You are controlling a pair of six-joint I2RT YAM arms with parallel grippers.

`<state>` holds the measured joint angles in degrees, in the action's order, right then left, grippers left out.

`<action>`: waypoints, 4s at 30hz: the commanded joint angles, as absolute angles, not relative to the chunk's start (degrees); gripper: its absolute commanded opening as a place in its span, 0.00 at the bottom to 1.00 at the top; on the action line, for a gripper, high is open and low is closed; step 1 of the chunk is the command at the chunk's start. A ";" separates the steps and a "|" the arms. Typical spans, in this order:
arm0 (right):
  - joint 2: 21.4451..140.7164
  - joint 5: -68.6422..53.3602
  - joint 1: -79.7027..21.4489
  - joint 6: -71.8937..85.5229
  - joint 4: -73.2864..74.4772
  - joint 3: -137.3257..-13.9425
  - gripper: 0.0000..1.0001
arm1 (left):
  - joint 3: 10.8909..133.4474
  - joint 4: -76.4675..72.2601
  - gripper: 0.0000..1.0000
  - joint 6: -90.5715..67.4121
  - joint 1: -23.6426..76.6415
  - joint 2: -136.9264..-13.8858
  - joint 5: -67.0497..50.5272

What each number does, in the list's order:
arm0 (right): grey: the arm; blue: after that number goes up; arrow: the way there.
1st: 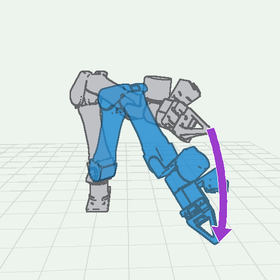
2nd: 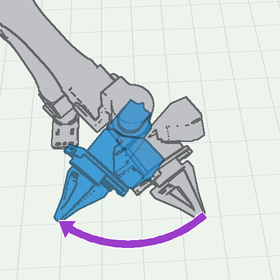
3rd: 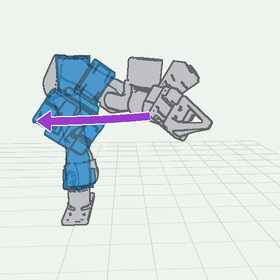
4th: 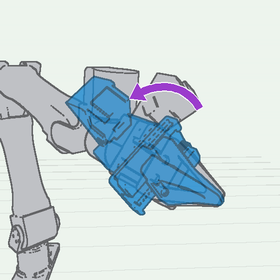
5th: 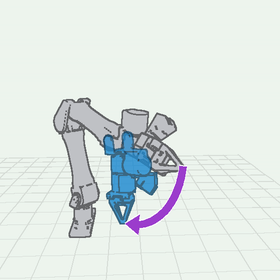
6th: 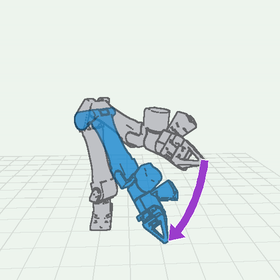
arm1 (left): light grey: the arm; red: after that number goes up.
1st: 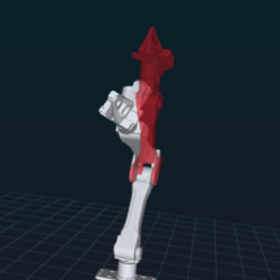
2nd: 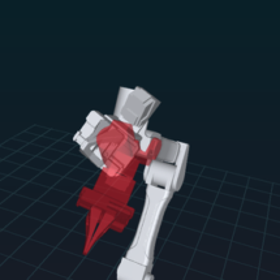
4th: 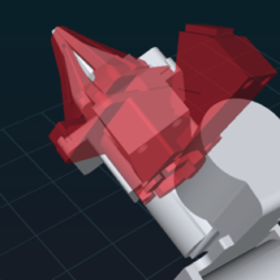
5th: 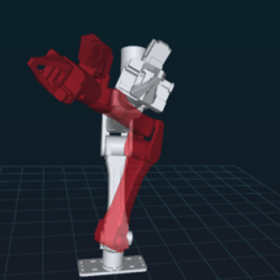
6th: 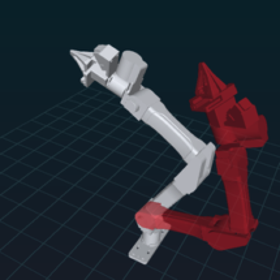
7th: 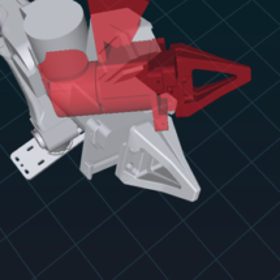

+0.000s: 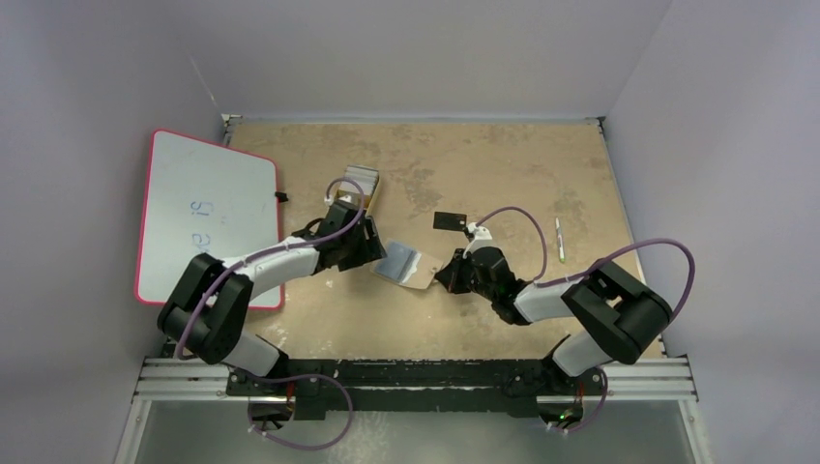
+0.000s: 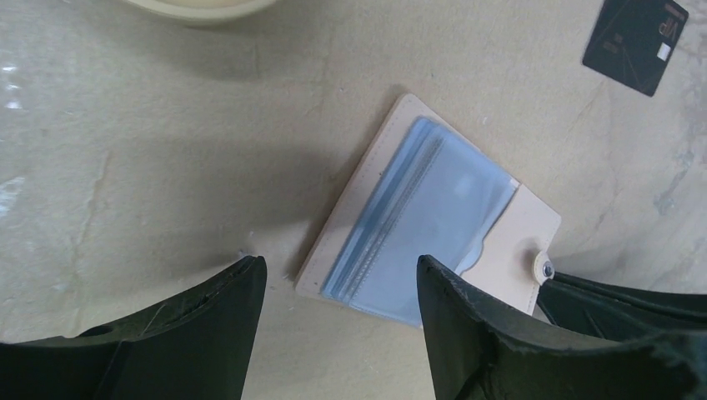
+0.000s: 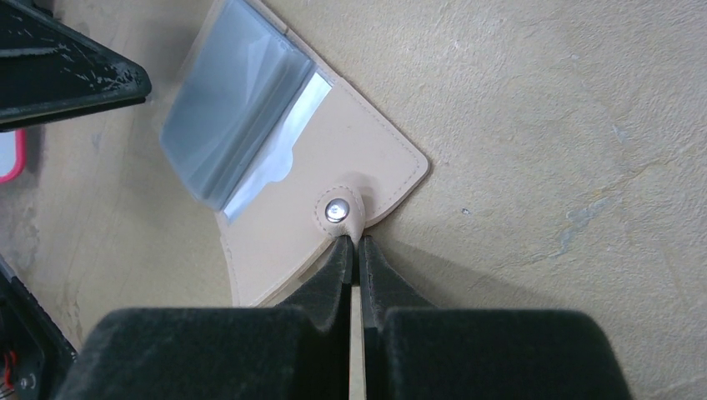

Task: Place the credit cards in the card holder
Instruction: Close the card holder at the center of the board.

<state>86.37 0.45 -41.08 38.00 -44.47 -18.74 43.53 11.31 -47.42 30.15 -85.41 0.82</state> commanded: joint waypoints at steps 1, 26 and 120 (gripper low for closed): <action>87.78 0.36 -41.13 38.03 -42.06 -19.80 0.00 | 40.19 0.83 0.66 -51.13 30.19 -86.25 -6.23; 89.08 -0.88 -41.18 36.52 -44.02 -20.39 0.00 | 34.46 -18.71 0.61 -61.89 34.47 -79.89 -20.91; 59.77 9.37 -41.31 50.51 -7.80 -28.92 0.41 | 56.86 7.23 0.21 -48.08 43.07 -94.43 -5.19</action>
